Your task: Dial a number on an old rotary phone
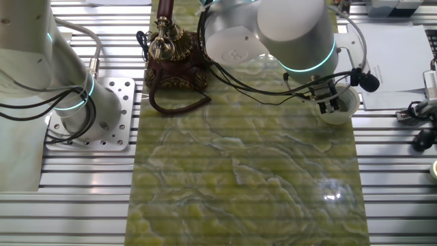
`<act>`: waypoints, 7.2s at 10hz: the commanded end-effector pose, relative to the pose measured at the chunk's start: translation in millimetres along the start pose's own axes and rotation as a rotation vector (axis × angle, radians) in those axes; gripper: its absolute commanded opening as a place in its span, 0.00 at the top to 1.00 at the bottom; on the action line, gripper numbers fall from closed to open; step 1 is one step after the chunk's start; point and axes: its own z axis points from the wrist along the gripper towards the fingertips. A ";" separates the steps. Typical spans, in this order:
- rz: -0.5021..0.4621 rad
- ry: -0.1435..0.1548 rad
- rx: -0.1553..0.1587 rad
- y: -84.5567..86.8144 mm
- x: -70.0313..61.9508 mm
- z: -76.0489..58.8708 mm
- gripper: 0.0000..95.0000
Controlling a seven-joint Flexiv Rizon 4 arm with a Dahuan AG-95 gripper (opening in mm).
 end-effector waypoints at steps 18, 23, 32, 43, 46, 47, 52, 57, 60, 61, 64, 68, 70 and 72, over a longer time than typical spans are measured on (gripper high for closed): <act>-0.011 -0.033 0.006 1.3 -3.0 10.1 0.80; -0.016 -0.059 -0.002 1.1 -2.3 10.2 0.80; -0.044 -0.082 -0.051 1.2 -2.4 10.2 0.80; -0.036 -0.081 -0.052 -0.3 -1.6 11.3 1.00; -0.007 -0.054 -0.073 0.4 -9.5 2.4 1.00; -0.007 -0.039 -0.070 1.1 -14.4 -0.9 1.00; -0.008 0.011 -0.081 7.2 -35.7 -12.8 1.00; -0.051 0.075 -0.061 6.4 -43.2 -26.4 1.00; -0.098 0.141 -0.043 9.0 -50.3 -41.5 1.00; -0.104 0.154 -0.045 9.8 -51.7 -44.8 1.00; -0.158 0.218 -0.047 13.6 -56.9 -58.2 1.00; -0.246 0.388 -0.055 23.3 -64.3 -88.5 1.00; -0.277 0.439 -0.077 25.4 -60.3 -102.6 1.00; -0.291 0.476 -0.093 26.0 -48.2 -120.5 1.00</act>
